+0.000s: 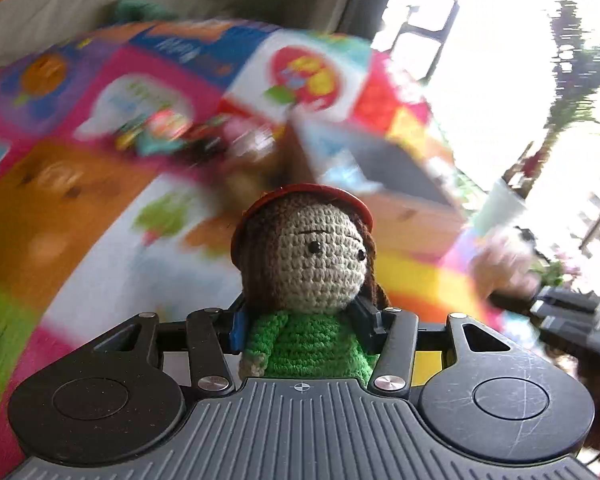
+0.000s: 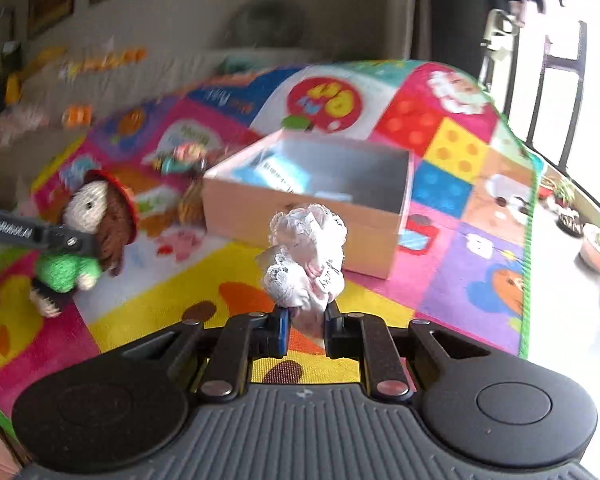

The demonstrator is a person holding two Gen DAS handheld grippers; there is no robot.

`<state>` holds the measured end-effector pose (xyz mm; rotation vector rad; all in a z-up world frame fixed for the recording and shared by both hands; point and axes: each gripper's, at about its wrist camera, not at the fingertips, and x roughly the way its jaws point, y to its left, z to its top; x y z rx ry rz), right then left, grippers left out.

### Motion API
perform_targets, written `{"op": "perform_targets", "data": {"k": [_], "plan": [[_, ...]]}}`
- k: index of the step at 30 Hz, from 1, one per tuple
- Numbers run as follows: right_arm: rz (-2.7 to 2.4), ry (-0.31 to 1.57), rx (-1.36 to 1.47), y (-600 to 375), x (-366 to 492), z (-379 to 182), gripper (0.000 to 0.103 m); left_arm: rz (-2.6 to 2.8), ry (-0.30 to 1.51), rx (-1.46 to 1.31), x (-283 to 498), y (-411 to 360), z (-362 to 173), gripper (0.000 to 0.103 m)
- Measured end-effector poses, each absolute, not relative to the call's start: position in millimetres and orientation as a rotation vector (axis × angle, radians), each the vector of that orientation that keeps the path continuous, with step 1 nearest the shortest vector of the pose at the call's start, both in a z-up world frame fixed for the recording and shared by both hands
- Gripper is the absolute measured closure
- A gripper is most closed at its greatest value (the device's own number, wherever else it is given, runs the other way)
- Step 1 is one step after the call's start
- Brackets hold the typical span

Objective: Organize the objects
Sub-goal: 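Place the doll into the pink box with the left gripper while the right drops the scrunchie in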

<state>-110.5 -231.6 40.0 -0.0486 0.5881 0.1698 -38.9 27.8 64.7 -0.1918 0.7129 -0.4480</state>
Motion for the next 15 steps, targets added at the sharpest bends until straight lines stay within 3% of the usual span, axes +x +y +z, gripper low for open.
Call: {"op": "perform_targets", "data": {"k": [7, 15], "plan": [[0.167, 0.513, 0.059, -248, -123, 38, 0.088, -0.535, 0.595, -0.124, 51, -76, 126, 0.048], [0.124, 0.461, 0.097, -269, -130, 36, 0.088, -0.434, 0.817, -0.056, 143, -154, 63, 0.047]]}}
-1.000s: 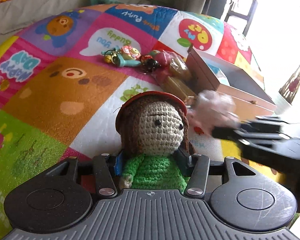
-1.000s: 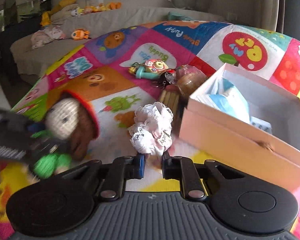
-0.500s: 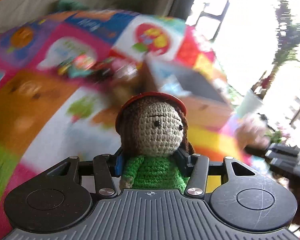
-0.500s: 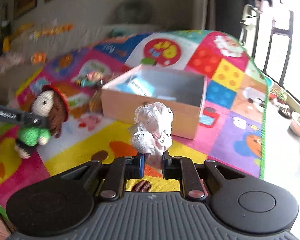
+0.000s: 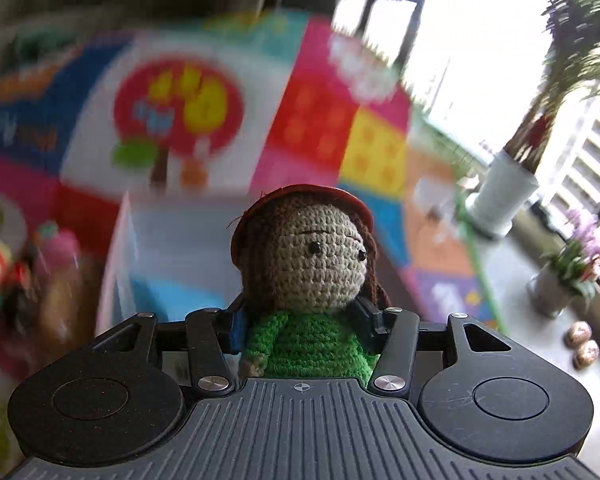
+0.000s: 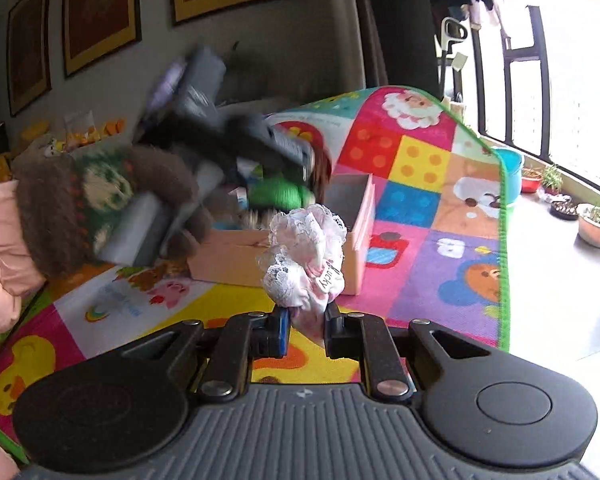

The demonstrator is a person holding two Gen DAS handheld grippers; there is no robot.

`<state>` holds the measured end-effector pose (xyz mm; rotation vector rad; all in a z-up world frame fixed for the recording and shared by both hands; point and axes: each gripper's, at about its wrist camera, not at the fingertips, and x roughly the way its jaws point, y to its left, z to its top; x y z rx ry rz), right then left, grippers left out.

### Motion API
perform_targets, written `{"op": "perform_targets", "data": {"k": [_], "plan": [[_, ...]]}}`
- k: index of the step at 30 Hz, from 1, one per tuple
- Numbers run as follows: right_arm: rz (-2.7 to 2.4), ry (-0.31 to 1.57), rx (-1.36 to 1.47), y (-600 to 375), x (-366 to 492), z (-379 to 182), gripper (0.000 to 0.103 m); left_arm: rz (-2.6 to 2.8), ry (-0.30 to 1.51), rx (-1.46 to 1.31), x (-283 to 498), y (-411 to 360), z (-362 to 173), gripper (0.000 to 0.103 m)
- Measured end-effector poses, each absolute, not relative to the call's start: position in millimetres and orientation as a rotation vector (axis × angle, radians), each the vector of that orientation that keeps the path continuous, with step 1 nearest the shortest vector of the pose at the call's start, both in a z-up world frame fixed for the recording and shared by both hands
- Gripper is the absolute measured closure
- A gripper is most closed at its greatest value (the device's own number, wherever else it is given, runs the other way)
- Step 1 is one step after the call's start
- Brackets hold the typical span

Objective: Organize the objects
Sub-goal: 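Place the doll into the pink box with the left gripper while the right drops the scrunchie in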

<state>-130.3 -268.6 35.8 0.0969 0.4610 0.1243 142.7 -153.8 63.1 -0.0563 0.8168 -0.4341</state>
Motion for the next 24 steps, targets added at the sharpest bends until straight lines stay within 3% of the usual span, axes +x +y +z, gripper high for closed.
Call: {"op": "perform_targets", "data": {"k": [6, 11, 20, 24], "plan": [[0.088, 0.494, 0.084, -280, -119, 29, 0.088, -0.449, 0.876, -0.116, 123, -135, 65, 0.05], [0.109, 0.514, 0.074, -282, -106, 37, 0.088, -0.511, 0.732, -0.2, 73, -85, 97, 0.05], [0.111, 0.619, 0.217, -287, 3, 74, 0.086, -0.458, 0.683, -0.301, 28, -13, 73, 0.05], [0.044, 0.711, 0.214, -280, 34, 65, 0.058, -0.397, 0.705, -0.318, 30, 16, 61, 0.05]]}}
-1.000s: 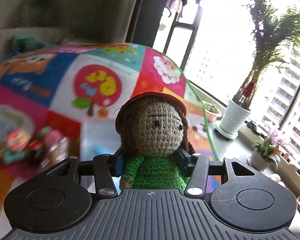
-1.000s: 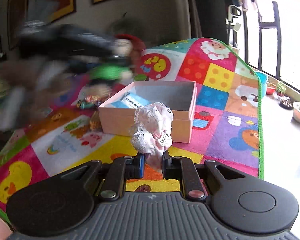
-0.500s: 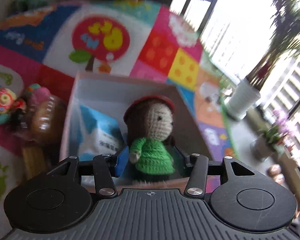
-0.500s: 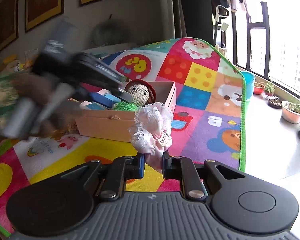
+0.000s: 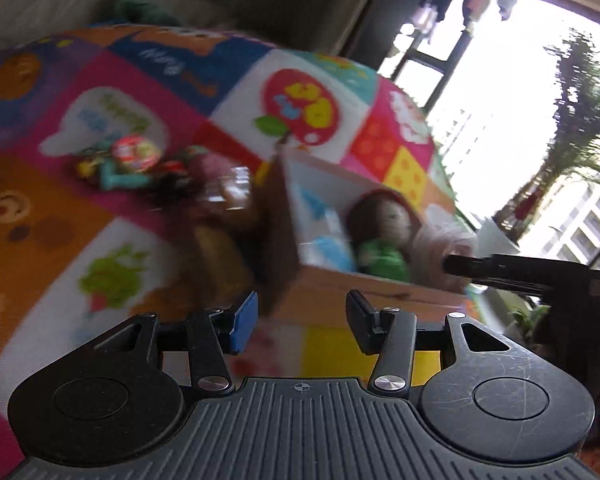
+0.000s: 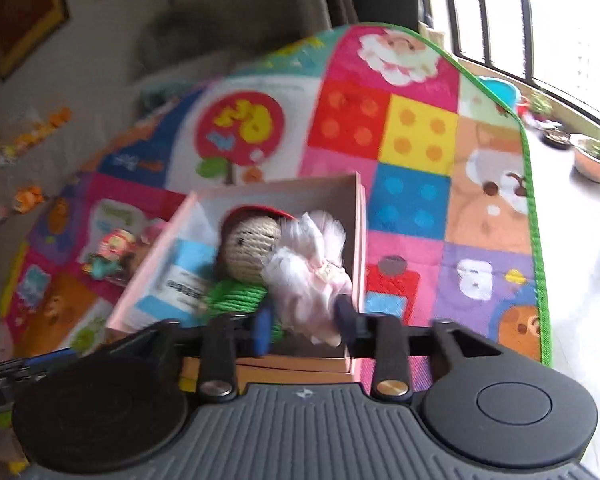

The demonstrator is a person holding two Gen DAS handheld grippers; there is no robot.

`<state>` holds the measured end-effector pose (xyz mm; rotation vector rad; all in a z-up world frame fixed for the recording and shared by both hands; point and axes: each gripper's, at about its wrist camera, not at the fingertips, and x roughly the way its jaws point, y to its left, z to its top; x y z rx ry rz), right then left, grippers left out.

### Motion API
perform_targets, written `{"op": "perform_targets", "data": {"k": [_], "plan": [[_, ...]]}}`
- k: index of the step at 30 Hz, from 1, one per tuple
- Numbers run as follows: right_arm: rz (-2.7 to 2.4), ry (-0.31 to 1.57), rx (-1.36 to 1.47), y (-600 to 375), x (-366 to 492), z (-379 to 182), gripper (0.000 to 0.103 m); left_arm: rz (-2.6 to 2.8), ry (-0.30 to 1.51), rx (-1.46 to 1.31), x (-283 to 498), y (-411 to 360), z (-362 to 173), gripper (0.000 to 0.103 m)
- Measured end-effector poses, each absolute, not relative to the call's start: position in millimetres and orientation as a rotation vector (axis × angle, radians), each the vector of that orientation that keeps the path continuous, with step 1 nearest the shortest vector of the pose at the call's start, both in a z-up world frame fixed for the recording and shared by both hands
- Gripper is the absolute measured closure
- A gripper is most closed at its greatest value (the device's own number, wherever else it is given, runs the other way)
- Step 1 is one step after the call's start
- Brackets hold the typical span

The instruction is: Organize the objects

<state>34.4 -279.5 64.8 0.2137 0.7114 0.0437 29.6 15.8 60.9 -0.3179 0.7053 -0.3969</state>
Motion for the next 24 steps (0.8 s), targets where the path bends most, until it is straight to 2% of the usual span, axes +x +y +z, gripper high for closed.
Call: {"op": "perform_targets", "data": {"k": [1, 3, 8, 12, 14, 15, 16, 24], "plan": [[0.046, 0.706, 0.204, -278, 32, 64, 0.05, -0.377, 0.709, -0.318, 30, 23, 58, 0.05], [0.043, 0.687, 0.188, -276, 22, 64, 0.044, -0.341, 0.72, -0.33, 30, 38, 52, 0.05], [0.036, 0.664, 0.155, -275, 0, 63, 0.044, -0.306, 0.731, -0.384, 31, 59, 37, 0.05], [0.018, 0.584, 0.015, -256, -16, 61, 0.045, -0.303, 0.744, -0.377, 36, 58, 35, 0.05], [0.014, 0.543, -0.027, -252, -13, 66, 0.051, -0.304, 0.742, -0.373, 37, 57, 36, 0.05], [0.014, 0.541, -0.001, -255, -8, 70, 0.062, -0.303, 0.735, -0.375, 36, 56, 36, 0.05], [0.017, 0.552, 0.034, -259, -2, 73, 0.069, -0.308, 0.727, -0.379, 35, 56, 37, 0.05], [0.077, 0.751, 0.203, -255, 62, 53, 0.07, -0.333, 0.725, -0.407, 24, 59, 37, 0.05]]}}
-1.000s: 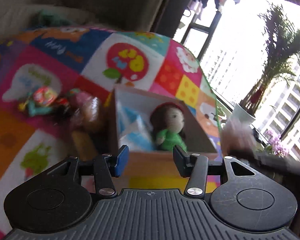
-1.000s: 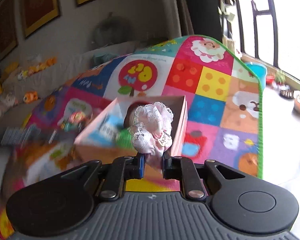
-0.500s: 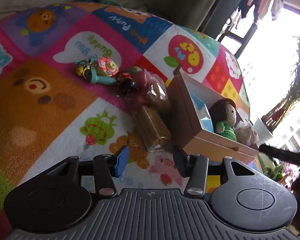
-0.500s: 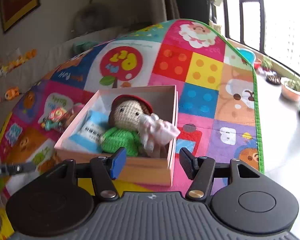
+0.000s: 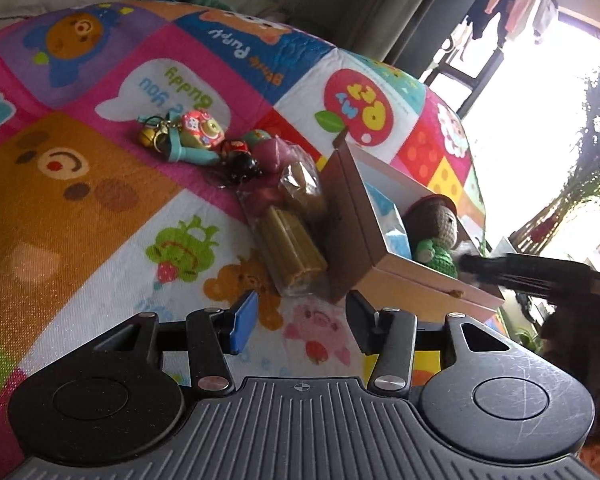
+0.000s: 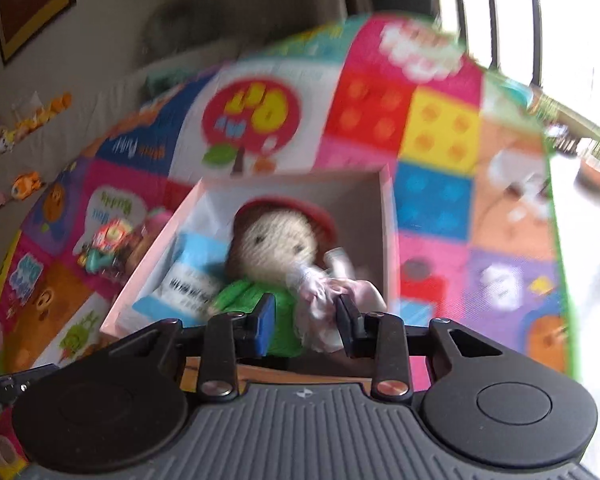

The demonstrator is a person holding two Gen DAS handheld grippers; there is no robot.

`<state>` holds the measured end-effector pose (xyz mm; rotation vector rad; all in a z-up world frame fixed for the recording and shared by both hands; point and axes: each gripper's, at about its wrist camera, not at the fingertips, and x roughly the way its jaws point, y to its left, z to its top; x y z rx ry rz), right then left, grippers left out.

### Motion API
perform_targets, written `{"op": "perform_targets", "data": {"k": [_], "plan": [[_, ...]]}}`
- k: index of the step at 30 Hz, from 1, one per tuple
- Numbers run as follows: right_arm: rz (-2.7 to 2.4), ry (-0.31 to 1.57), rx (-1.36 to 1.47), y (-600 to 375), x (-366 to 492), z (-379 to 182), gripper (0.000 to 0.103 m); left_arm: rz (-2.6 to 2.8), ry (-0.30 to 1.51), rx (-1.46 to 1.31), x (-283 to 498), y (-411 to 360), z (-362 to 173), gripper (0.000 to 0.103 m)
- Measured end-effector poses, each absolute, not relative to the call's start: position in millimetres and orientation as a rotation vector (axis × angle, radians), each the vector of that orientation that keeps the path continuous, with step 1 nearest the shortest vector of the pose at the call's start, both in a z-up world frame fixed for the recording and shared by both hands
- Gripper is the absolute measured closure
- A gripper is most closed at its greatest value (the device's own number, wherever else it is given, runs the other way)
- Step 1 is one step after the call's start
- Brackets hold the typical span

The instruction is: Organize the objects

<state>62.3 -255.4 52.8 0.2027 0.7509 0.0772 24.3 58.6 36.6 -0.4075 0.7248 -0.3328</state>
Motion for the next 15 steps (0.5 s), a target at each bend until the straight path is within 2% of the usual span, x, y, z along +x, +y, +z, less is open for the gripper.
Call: {"op": "perform_targets", "data": {"k": [9, 13, 15], "plan": [[0.08, 0.767, 0.285, -262, 65, 57, 0.069, -0.276, 0.754, -0.435, 24, 74, 26, 0.05], [0.048, 0.627, 0.274, -272, 25, 72, 0.051, -0.257, 0.769, -0.438, 28, 74, 21, 0.05], [0.025, 0.561, 0.224, -270, 5, 73, 0.046, -0.257, 0.77, -0.433, 29, 72, 20, 0.05]]}}
